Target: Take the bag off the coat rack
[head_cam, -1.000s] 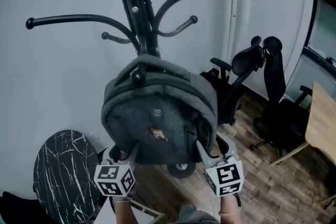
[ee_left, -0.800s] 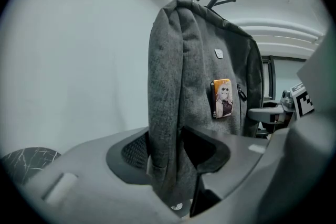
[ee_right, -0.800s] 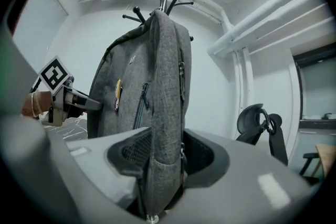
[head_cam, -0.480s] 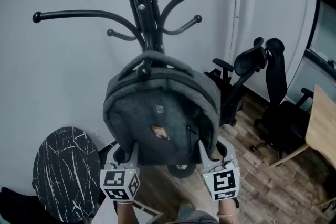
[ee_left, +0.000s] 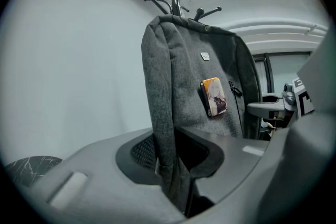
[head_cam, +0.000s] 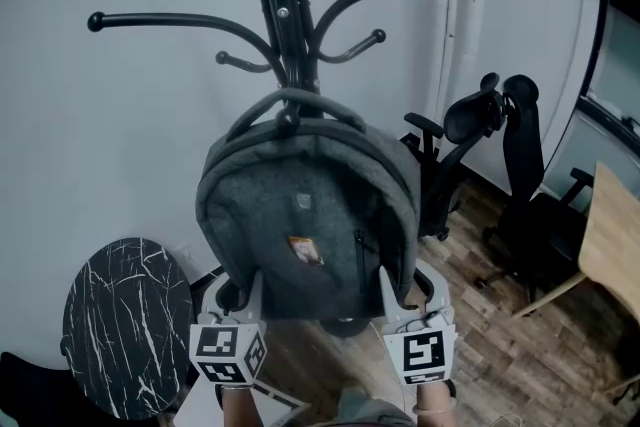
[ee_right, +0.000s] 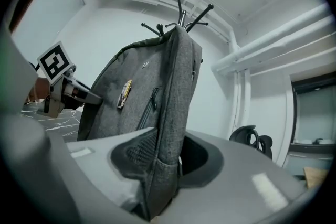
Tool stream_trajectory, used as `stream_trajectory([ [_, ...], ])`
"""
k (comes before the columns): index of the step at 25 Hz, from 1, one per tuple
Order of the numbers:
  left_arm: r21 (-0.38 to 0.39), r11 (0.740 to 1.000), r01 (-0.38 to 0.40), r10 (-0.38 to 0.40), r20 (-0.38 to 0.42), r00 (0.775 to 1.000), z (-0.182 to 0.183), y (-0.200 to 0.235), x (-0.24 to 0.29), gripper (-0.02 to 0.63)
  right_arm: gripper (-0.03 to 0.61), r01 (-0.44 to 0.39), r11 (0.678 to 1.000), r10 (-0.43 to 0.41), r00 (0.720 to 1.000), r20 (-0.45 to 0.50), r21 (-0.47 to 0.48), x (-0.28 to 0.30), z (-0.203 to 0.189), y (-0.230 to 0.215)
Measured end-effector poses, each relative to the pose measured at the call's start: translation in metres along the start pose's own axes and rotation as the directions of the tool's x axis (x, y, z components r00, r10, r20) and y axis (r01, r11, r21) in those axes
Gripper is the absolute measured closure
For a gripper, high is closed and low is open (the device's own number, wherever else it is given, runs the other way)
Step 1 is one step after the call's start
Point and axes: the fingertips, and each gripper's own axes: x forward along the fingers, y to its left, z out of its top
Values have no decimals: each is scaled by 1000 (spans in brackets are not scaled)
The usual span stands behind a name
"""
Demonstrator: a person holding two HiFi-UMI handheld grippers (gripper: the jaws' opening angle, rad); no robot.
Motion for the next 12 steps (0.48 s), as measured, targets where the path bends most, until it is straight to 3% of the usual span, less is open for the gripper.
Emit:
stream_trajectory([
  [12,18,1000,2,-3,33,999,10,-6,-34,528,465,14,1000,-14,999,43,12,-31,18,8],
])
